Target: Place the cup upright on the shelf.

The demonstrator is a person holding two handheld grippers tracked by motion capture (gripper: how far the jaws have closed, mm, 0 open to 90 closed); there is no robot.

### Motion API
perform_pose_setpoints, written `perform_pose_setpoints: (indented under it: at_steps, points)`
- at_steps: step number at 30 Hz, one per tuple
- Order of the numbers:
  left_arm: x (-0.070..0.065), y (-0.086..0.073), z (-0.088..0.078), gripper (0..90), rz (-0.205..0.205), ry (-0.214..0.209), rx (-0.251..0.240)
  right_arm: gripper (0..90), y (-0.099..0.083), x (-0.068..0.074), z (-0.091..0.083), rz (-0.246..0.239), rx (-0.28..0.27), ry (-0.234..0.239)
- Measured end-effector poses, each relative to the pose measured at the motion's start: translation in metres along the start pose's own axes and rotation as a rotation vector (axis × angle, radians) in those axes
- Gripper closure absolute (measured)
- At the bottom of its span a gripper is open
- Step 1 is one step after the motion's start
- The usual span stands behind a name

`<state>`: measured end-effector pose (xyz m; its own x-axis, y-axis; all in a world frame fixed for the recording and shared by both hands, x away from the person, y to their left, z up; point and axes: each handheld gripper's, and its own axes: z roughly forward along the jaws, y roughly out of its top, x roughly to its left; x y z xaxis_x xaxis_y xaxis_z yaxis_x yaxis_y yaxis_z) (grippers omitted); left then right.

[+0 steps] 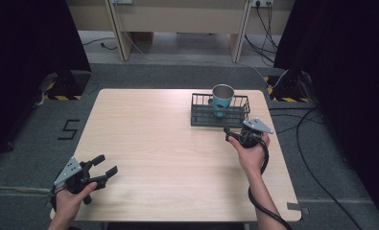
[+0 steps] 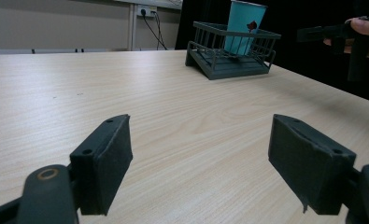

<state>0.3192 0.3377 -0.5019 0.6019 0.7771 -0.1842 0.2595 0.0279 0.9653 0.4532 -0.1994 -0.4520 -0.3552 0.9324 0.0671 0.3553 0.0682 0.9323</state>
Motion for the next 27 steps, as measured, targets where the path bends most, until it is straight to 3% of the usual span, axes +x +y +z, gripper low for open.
perform_pose_setpoints:
  at_steps: [27]
  points:
    - [0.000, 0.000, 0.000, 20.9, -0.001, 0.006, 0.001, 19.8, -0.027, -0.013, -0.048, 0.004, 0.012, -0.044]
